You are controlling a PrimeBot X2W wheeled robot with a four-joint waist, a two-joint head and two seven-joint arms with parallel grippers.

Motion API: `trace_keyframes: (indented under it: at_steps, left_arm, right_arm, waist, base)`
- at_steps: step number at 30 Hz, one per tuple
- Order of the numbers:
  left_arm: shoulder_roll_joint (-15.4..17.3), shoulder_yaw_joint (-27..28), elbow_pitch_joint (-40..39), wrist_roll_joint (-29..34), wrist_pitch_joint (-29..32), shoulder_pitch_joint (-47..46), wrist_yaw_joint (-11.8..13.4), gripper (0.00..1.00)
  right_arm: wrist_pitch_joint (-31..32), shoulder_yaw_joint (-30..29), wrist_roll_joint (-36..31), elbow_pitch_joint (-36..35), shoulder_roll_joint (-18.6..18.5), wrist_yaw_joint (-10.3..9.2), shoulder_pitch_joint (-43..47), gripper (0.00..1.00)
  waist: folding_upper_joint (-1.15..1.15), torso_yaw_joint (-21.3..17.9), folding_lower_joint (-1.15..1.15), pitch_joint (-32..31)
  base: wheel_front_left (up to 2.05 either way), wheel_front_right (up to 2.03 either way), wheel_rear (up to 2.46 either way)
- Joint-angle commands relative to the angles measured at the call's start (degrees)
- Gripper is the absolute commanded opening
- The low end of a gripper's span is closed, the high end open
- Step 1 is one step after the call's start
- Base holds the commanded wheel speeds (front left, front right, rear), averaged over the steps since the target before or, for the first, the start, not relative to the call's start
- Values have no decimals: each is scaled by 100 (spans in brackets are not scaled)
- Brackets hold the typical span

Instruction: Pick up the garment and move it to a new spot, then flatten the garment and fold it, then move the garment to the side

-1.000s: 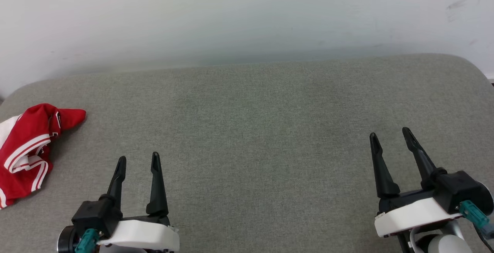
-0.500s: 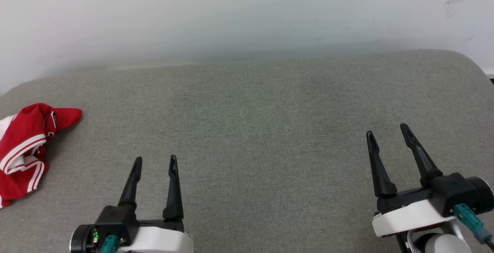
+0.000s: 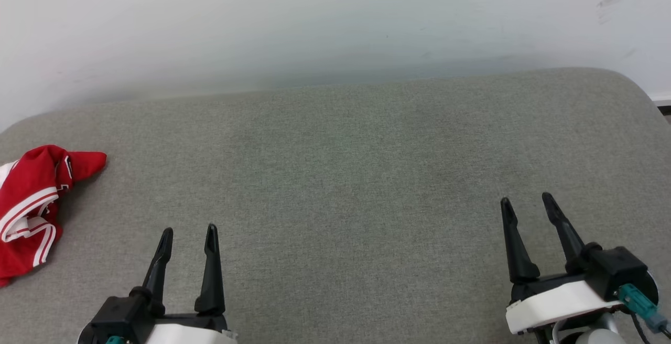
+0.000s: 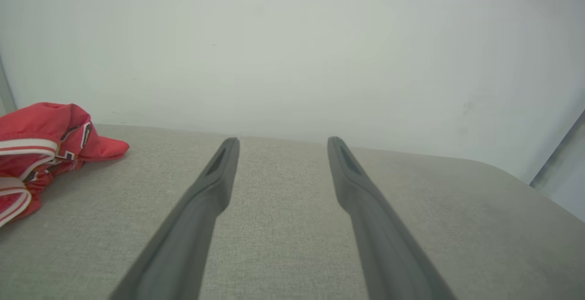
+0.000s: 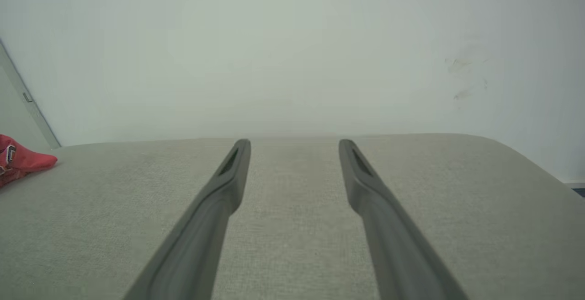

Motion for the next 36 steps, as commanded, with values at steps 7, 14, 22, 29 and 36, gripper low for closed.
trace_keyframes:
  at_steps: [7, 14, 22, 29, 36]
  left_arm:
    - [-51, 100, 412, 339, -125, 150, -320, 100]
    - [-53, 53, 479, 413, -165, 123, -315, 100]
    - [-52, 93, 446, 379, -159, 76, -265, 100]
    - [-53, 178, 453, 410, -159, 30, -282, 100]
    - [-54, 301, 452, 421, -159, 82, -289, 100]
  right_arm:
    - [-117, -33, -397, 278, 7, -2, -4, 100]
    - [-153, -31, -482, 229, 7, -2, -34, 100]
    - [-153, -18, -428, 134, 8, -2, -15, 100]
    - [-153, 120, -394, 16, 8, -2, 68, 100]
    - [-153, 365, -388, -54, 8, -2, 123, 100]
  waist:
    - [0, -28, 0, -39]
    - [0, -33, 0, -3]
    - [0, 16, 0, 29]
    - [0, 293, 0, 31]
    - [0, 877, 0, -17]
  base:
    - [0, 0, 0]
    - [0, 0, 0]
    - [0, 0, 0]
    - [0, 0, 0]
    - [0, 0, 0]
